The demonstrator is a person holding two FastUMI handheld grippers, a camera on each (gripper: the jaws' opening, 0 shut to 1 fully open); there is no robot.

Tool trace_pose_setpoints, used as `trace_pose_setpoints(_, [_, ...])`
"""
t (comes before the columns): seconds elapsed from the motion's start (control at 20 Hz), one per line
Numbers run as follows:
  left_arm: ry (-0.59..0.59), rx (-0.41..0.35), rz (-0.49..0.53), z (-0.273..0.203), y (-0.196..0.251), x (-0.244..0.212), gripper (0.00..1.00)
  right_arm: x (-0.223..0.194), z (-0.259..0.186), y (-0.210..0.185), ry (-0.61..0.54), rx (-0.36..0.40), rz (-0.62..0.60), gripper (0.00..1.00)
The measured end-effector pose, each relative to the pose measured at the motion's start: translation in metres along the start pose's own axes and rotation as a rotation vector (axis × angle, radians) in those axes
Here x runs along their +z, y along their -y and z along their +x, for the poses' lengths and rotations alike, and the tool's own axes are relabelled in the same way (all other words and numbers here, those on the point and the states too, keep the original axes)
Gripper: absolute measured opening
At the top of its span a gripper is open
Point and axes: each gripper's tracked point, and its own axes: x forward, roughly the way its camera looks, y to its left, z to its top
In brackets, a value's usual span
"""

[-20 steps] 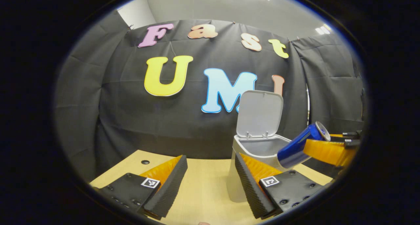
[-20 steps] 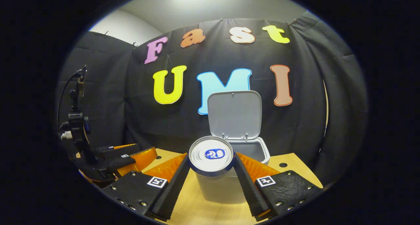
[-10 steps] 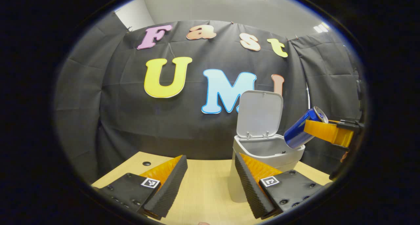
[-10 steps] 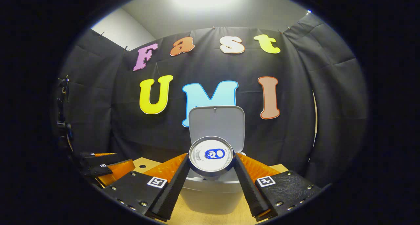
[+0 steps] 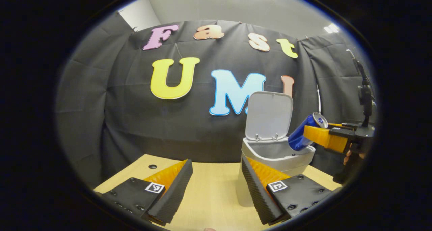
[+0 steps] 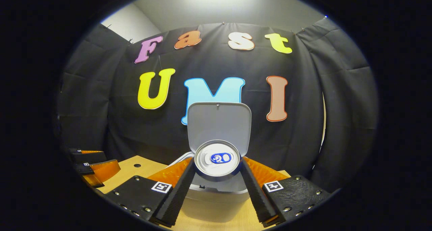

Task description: Press the lid of the desktop garbage bin to open it, pick up the crumpled paper on the desktop and throw it into the bin, then pick up the pop can on the desktop and drop it into the bin, and finally close the garbage bin lid.

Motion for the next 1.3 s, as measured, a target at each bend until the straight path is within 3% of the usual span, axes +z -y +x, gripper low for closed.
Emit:
trace_pose_setpoints(0.3, [-0.007,-0.009,0.000,0.000,0.003,-0.002,0.95,-0.024,0.018,0.002,-0.102,-0.026,0.030,0.85])
trace_pose_setpoints(0.5, [-0.012,-0.012,0.001,0.001,0.002,-0.005,0.96,-0.021,0.015,0.005,-0.090,-0.042,0.001,0.84])
trace_pose_setpoints(0.55, [-0.013,-0.012,-0.001,0.001,0.002,-0.006,0.95,-0.019,0.015,0.006,-0.082,-0.045,-0.008,0.90])
trace_pose_setpoints(0.9, [-0.010,-0.023,-0.002,0.001,0.004,-0.005,0.95,-0.015,0.014,0.005,-0.093,-0.049,-0.002,0.91])
trace_pose_setpoints(1.3, [-0.017,-0.041,-0.002,0.005,0.004,-0.009,0.95,0.022,0.031,0.004,-0.068,-0.042,-0.045,0.91])
